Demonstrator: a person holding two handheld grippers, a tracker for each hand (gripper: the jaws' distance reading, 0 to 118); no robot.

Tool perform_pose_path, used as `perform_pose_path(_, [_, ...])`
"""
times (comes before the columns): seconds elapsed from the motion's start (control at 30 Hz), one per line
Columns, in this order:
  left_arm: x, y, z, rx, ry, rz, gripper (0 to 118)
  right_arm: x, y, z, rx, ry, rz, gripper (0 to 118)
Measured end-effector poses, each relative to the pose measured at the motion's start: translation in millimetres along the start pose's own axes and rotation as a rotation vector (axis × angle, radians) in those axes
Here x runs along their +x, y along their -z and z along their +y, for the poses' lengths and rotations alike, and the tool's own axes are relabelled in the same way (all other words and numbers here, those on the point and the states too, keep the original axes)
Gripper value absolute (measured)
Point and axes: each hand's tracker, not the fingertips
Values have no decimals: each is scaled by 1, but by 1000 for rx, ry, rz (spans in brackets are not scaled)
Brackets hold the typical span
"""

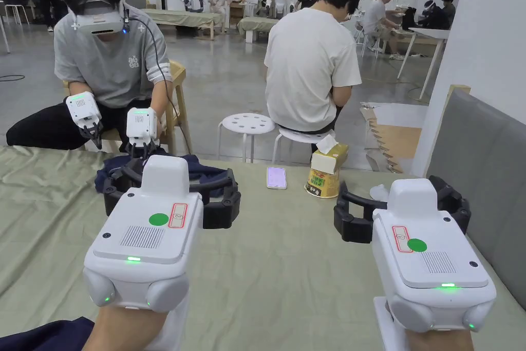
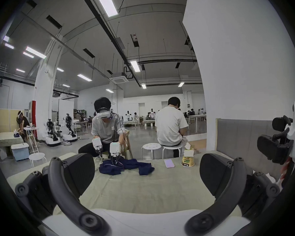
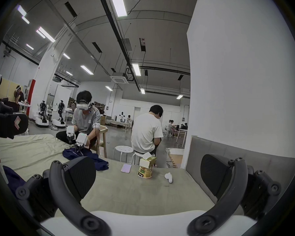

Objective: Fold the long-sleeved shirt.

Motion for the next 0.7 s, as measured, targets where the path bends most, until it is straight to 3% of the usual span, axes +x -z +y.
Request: perform_pose_path(0.7, [1, -6, 2, 15, -16, -21, 111, 3, -8, 0, 29, -9, -27, 118])
